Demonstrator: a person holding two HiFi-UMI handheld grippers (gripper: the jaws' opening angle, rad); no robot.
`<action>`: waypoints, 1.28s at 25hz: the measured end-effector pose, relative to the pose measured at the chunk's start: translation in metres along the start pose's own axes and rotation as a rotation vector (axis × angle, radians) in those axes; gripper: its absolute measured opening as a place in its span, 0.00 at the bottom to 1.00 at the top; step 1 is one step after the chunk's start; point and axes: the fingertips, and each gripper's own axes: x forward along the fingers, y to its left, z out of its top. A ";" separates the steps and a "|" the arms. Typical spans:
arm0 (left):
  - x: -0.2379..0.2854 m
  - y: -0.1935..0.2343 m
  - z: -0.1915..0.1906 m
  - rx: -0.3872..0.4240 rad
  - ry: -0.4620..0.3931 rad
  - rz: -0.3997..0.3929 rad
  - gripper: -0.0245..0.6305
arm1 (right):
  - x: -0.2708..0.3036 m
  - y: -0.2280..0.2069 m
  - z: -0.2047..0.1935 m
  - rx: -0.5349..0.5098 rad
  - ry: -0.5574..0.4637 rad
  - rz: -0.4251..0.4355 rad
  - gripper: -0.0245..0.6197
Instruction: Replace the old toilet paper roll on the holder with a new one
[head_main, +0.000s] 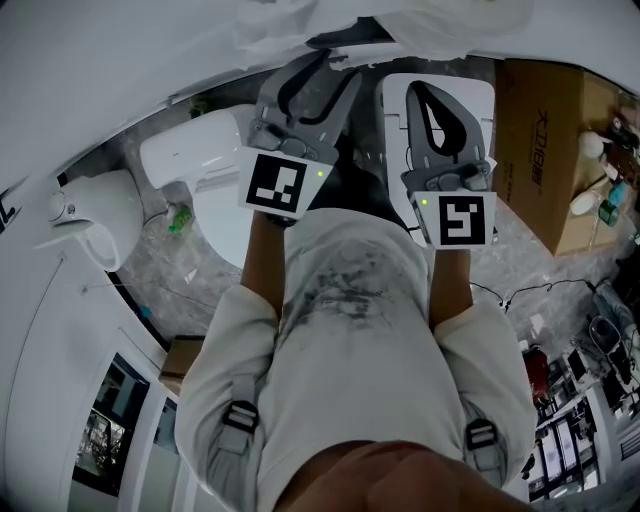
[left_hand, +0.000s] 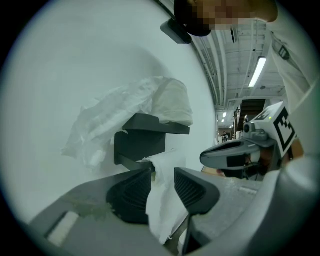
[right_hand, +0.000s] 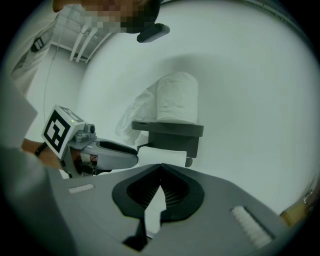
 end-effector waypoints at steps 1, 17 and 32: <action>0.001 0.000 0.001 -0.001 -0.002 0.001 0.25 | 0.001 -0.002 0.001 -0.004 -0.004 -0.003 0.04; 0.002 0.001 0.004 -0.011 -0.010 -0.041 0.25 | 0.030 -0.038 0.004 -0.023 -0.011 -0.070 0.04; 0.015 -0.004 0.007 -0.016 -0.025 -0.020 0.24 | 0.042 -0.048 -0.003 -0.012 -0.007 -0.044 0.04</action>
